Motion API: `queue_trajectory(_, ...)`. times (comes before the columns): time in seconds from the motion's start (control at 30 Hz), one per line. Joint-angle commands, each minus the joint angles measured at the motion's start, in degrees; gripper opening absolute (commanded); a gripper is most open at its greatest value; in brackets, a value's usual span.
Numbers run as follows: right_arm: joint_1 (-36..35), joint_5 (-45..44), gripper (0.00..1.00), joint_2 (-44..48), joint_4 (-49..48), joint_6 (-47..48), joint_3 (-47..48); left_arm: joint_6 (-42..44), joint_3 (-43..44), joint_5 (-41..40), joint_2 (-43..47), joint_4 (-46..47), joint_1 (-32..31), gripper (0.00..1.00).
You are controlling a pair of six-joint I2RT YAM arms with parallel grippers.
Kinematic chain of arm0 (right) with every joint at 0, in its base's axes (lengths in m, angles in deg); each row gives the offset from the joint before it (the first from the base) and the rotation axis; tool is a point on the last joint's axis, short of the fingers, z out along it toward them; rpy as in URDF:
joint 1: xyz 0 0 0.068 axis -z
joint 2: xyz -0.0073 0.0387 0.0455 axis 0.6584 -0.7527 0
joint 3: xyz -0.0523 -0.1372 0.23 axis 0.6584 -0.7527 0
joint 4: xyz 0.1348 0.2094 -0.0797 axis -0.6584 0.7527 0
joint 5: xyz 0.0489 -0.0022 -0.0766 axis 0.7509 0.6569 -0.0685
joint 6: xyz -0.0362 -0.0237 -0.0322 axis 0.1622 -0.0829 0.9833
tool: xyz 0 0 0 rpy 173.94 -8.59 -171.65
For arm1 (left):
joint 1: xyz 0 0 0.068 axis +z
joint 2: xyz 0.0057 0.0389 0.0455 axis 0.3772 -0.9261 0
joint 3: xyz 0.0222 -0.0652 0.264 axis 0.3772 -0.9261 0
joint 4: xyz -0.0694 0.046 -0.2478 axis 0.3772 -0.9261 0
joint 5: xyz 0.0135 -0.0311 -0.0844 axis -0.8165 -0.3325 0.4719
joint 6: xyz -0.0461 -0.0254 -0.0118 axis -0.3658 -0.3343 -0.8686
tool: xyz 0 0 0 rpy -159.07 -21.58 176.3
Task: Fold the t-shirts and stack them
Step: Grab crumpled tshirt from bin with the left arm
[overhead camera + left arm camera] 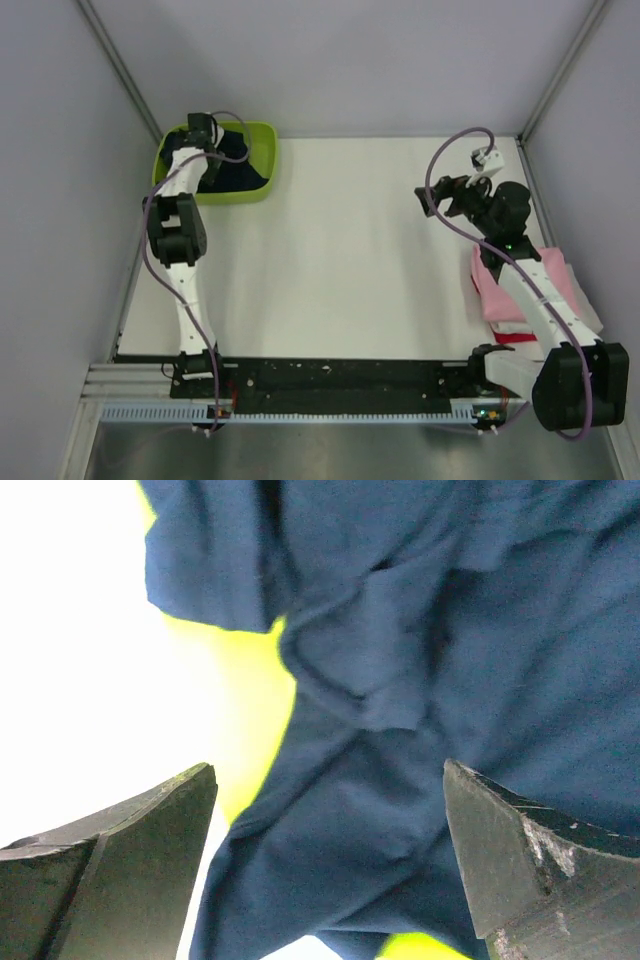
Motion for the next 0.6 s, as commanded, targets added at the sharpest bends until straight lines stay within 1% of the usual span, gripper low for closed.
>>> queue_trajectory(0.0, -0.4, 0.4, 0.99, -0.7, 0.6, 3.0, 4.6, 4.8, 2.9, -4.3, 0.8, 0.7, 2.6, 0.99)
queue_trajectory(0.1, -0.4, -0.6, 0.99, -0.4, 1.0, 4.1, 5.3, 7.0, 0.7, -8.0, -1.4, 3.3, 3.9, 0.99)
queue_trajectory(0.17, -0.4, -0.8, 0.99, -0.3, 1.1, 4.3, 5.5, 7.5, 1.9, -8.6, -2.7, 3.2, 5.2, 0.97)
queue_trajectory(0.2, -0.4, -0.9, 0.99, -0.3, 1.1, 4.3, 5.7, 7.6, 2.5, -8.3, -3.3, 3.0, 5.7, 0.94)
queue_trajectory(0.23, -0.4, -0.9, 0.99, -0.4, 1.0, 4.2, 5.8, 7.7, 2.6, -8.1, -3.2, 3.0, 6.0, 0.86)
queue_trajectory(0.27, -0.5, -1.0, 0.99, -0.3, 1.0, 4.1, 5.9, 7.9, 2.5, -7.6, -2.8, 3.3, 6.1, 0.69)
queue_trajectory(0.3, -0.5, -1.2, 0.99, -0.2, 0.8, 3.6, 5.9, 7.7, 1.9, -7.0, -2.1, 4.0, 6.0, 0.41)
queue_trajectory(0.33, -0.4, -1.4, 0.99, -0.1, 0.7, 3.4, 5.8, 7.7, 1.1, -6.0, -0.8, 4.8, 5.9, 0.16)
queue_trajectory(0.37, -0.5, -1.5, 0.99, 0.2, 0.6, 3.1, 5.7, 7.6, -0.8, -5.3, 1.0, 6.9, 5.7, 0.00)
queue_trajectory(0.47, -0.6, -2.2, 0.99, 1.0, 0.7, 2.4, 5.3, 9.9, -6.9, -5.9, 6.8, 14.5, 4.1, 0.00)
queue_trajectory(0.57, -0.7, -2.3, 0.99, 2.6, 0.9, 2.5, 4.7, 12.2, -9.4, -6.7, 10.9, 18.2, 3.1, 0.00)
